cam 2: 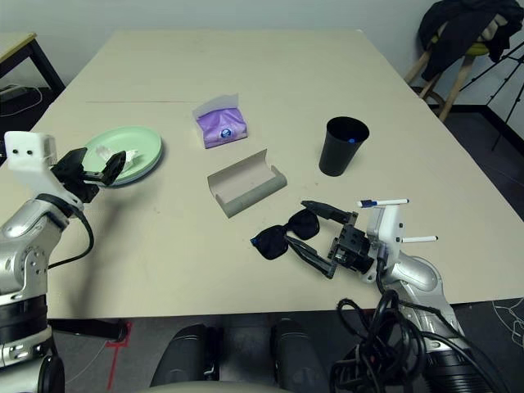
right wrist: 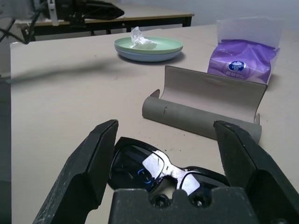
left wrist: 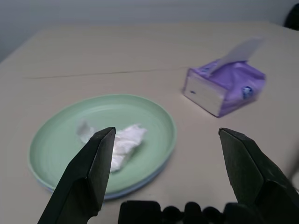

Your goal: Organize and tidy the items on the table.

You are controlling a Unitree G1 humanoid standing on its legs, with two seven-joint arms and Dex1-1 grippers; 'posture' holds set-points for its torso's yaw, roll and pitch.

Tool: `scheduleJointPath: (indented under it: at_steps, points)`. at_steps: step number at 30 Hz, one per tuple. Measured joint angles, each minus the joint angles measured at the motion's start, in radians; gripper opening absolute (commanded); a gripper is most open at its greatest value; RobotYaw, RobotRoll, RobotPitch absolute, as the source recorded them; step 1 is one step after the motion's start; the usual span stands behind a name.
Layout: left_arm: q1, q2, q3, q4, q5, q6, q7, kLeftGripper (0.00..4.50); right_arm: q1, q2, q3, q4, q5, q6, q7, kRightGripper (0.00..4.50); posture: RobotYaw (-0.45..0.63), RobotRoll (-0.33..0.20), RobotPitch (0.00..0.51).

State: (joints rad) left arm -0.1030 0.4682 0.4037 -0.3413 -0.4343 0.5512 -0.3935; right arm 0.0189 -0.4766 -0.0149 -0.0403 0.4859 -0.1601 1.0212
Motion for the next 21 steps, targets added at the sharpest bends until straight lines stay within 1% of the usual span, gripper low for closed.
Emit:
scheduleJointPath:
  at_steps: [4,7,9,14,21]
  points:
    - [0.101,0.016,-0.021,-0.076,-0.020,0.004,-0.039,4.46,-0.006,-0.002,-0.001,0.001,0.000,0.003,0.002,4.50,0.06,0.000,0.100]
    - [0.157,0.011,-0.048,-0.107,-0.019,-0.026,-0.061,4.46,-0.018,-0.002,-0.001,0.002,-0.002,0.008,-0.001,4.50,0.07,0.000,0.099]
    - [0.160,0.001,-0.058,-0.124,-0.020,-0.067,-0.072,4.46,-0.046,-0.002,-0.001,0.008,-0.005,0.016,-0.011,4.50,0.07,0.000,0.099]
    - [0.173,0.005,-0.079,-0.172,-0.039,-0.105,-0.119,4.46,-0.107,-0.003,-0.008,0.018,-0.010,0.035,-0.032,4.50,0.09,0.000,0.097]
    - [0.200,0.040,-0.096,-0.181,-0.056,-0.155,-0.214,4.46,-0.190,0.003,-0.023,0.047,-0.015,0.109,-0.092,4.50,0.10,0.000,0.093]
